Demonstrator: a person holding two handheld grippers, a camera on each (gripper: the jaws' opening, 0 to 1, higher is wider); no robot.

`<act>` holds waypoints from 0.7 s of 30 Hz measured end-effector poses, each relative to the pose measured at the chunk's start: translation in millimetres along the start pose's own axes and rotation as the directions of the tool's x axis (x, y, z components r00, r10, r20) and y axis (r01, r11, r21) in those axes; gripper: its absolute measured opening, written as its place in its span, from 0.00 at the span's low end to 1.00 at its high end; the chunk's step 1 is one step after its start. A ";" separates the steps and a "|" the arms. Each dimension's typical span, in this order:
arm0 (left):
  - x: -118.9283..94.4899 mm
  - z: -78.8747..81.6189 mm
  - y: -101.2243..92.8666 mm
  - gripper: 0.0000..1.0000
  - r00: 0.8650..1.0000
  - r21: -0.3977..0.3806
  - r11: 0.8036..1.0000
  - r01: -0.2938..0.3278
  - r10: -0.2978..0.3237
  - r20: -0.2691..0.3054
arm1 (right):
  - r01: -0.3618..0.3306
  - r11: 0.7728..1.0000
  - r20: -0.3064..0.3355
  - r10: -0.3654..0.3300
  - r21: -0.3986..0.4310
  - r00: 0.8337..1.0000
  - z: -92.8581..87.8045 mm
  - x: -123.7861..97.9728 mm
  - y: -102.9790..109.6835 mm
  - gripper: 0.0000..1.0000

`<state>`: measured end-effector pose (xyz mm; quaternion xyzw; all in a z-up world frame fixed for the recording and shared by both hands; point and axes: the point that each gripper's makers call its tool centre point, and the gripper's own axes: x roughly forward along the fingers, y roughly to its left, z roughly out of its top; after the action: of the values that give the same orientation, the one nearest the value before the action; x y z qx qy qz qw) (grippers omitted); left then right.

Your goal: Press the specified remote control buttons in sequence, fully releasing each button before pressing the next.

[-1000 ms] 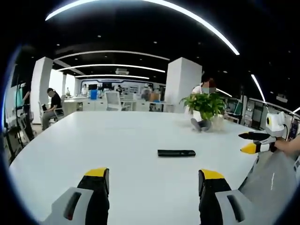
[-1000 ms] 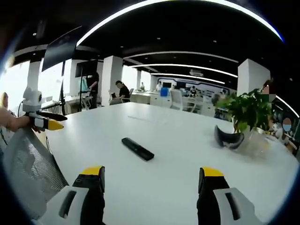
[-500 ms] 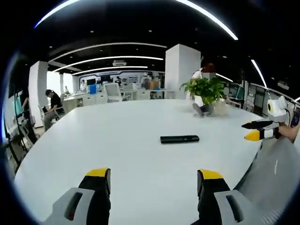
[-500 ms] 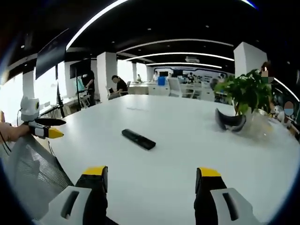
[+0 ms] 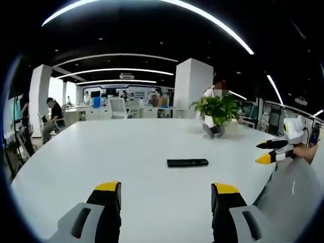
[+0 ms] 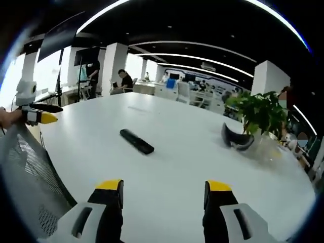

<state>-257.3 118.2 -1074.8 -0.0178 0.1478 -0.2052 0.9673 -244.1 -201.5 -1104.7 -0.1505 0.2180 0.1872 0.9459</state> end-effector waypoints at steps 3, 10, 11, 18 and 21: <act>-0.9 -2.1 2.8 0.76 1.000 -0.015 1.000 -0.003 0.002 -0.020 | -0.030 0.996 -0.003 0.031 0.088 1.000 -3.3 2.2 0.9 0.60; -2.5 0.0 27.9 0.77 0.998 -0.149 0.986 -0.068 0.064 -0.029 | -0.050 0.996 0.006 0.050 0.067 0.999 -0.5 2.5 2.7 0.55; -2.6 3.8 32.1 0.79 0.997 -0.144 0.987 -0.075 0.073 -0.023 | -0.048 0.996 0.007 0.047 0.075 0.999 -0.7 2.4 1.5 0.55; 22.3 22.7 35.7 0.84 0.997 -0.162 0.987 -0.019 0.008 -0.071 | -0.056 0.994 -0.016 0.058 0.097 0.998 -6.3 4.0 3.1 0.58; 42.5 25.7 23.0 0.87 0.990 -0.194 0.979 0.065 -0.087 -0.108 | -0.056 0.993 -0.023 0.058 0.106 0.998 -8.1 3.8 2.5 0.57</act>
<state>-203.6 121.4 -1064.2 -0.1036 0.2220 -0.2278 0.9424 -244.8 -201.2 -1113.9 -0.0967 0.2438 0.2005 0.9439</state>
